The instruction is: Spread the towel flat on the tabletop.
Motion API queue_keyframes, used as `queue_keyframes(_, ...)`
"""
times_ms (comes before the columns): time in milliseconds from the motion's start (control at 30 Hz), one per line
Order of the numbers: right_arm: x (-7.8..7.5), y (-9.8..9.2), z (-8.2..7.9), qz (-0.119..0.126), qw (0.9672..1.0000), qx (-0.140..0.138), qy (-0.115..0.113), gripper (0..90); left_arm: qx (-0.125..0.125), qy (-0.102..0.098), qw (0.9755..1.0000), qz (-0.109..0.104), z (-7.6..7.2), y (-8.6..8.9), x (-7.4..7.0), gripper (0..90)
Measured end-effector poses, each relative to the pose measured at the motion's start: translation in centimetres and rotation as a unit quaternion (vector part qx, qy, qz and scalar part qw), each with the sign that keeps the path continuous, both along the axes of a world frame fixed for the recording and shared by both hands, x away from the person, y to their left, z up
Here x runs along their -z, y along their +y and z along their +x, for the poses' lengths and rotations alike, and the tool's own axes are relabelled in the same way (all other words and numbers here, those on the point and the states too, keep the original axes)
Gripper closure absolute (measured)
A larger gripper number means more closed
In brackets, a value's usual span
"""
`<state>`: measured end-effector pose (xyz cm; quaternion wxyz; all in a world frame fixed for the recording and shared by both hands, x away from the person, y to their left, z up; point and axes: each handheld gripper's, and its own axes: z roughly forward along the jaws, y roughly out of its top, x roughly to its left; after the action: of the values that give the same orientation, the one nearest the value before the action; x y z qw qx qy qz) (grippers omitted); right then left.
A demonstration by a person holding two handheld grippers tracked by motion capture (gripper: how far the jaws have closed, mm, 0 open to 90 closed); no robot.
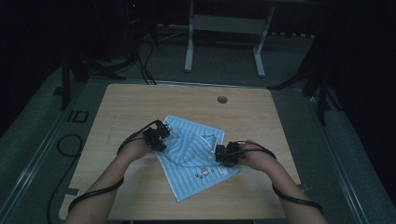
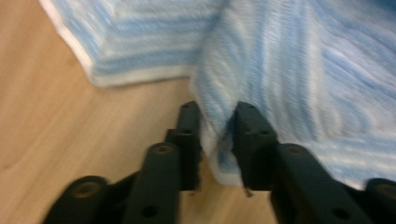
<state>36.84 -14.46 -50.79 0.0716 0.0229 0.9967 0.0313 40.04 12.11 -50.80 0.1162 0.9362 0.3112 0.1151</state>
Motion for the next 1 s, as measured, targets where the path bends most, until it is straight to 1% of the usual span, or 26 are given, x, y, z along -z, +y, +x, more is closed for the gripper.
queue_keyframes(33,-0.2,-0.1,-0.4,0.0,1.0,-0.003,-0.001,85.6,0.001,0.001,1.0,-0.004,0.0,-0.1,0.0,83.9)
queue_keyframes(67,-0.5,-0.1,-0.8,0.001,1.0,-0.006,-0.003,85.6,0.002,0.004,1.0,-0.006,0.0,-0.2,-0.1,85.2)
queue_keyframes(133,-1.2,-0.2,-1.8,0.002,0.9999,-0.008,-0.007,85.6,0.008,0.004,1.0,0.003,0.0,-0.4,-0.2,86.4)
queue_keyframes(200,-1.9,-0.3,-3.1,0.004,0.9997,-0.021,-0.01,85.5,0.011,0.008,0.9999,0.003,-0.1,-0.6,-0.3,86.5)
queue_keyframes(233,-2.3,-0.3,-3.8,0.007,0.9997,-0.023,-0.01,85.5,0.013,0.006,0.9999,0.007,-0.2,-0.7,-0.3,86.5)
queue_keyframes(300,-2.8,-0.3,-5.1,0.013,0.9995,-0.028,-0.004,85.5,0.013,0.007,0.9999,0.003,-0.5,-0.8,-0.4,86.5)
queue_keyframes(333,-3.0,-0.3,-5.8,0.014,0.9993,-0.034,-0.001,85.4,0.009,0.003,1.0,0.001,-0.6,-0.9,-0.5,86.5)
queue_keyframes(367,-3.1,-0.3,-6.4,0.015,0.9991,-0.039,0.004,85.4,0.011,0.003,0.9999,0.002,-0.7,-0.9,-0.5,86.5)
queue_keyframes(400,-3.1,-0.2,-7.0,0.015,0.9991,-0.039,0.011,85.3,0.014,0.004,0.9999,0.002,-0.9,-0.9,-0.6,86.4)
queue_keyframes(433,-3.0,-0.2,-7.6,0.019,0.9989,-0.042,0.014,85.2,0.012,0.001,0.9999,-0.002,-1.0,-0.9,-0.6,86.4)
queue_keyframes(500,-2.7,0.0,-8.7,0.022,0.9983,-0.042,0.032,85.1,0.018,0.003,0.9998,-0.001,-1.4,-1.0,-0.4,86.4)
queue_keyframes(533,-2.4,0.1,-9.4,0.018,0.9981,-0.045,0.036,85.0,0.018,0.003,0.9998,0.0,-1.5,-1.0,-0.3,86.4)
queue_keyframes(567,-2.1,0.2,-9.9,0.015,0.9978,-0.05,0.04,84.8,0.019,0.006,0.9998,0.001,-1.7,-1.0,-0.2,86.3)
queue_keyframes(600,-1.8,0.3,-10.5,0.01,0.9976,-0.05,0.046,84.6,0.026,0.008,0.9996,0.003,-1.8,-1.0,-0.1,86.3)
queue_keyframes(633,-1.6,0.4,-11.1,0.011,0.9973,-0.053,0.049,84.7,0.026,0.008,0.9996,0.002,-2.0,-1.0,-0.1,86.3)
queue_keyframes(667,-1.4,0.5,-11.5,0.014,0.997,-0.051,0.057,84.6,0.029,0.011,0.9995,0.002,-2.2,-1.1,0.0,86.3)
queue_keyframes(700,-1.2,0.6,-12.0,0.012,0.9962,-0.053,0.068,84.7,0.033,0.012,0.9994,0.001,-2.5,-1.1,0.1,86.2)
queue_keyframes(733,-0.9,0.7,-12.5,0.013,0.9955,-0.057,0.074,84.6,0.032,0.009,0.9994,-0.002,-2.7,-1.1,0.1,86.2)
queue_keyframes(800,-0.5,0.8,-13.4,0.014,0.9939,-0.063,0.089,83.9,0.036,0.014,0.9992,-0.006,-3.2,-1.1,0.1,86.1)
queue_keyframes(867,-0.1,0.8,-13.9,0.015,0.9915,-0.07,0.108,80.8,0.039,0.016,0.999,-0.012,-3.8,-1.1,0.1,85.9)
queue_keyframes(900,0.0,0.7,-13.9,0.018,0.9901,-0.07,0.12,80.1,0.042,0.02,0.9989,-0.01,-4.1,-1.0,0.1,85.8)
queue_keyframes(933,0.0,0.6,-13.8,0.022,0.9898,-0.068,0.123,78.5,0.047,0.029,0.9984,-0.011,-4.4,-0.9,0.1,84.8)
queue_keyframes(1000,-0.4,0.2,-13.4,0.024,0.991,-0.058,0.118,73.7,0.063,0.054,0.9965,-0.01,-5.1,-0.7,0.2,79.3)
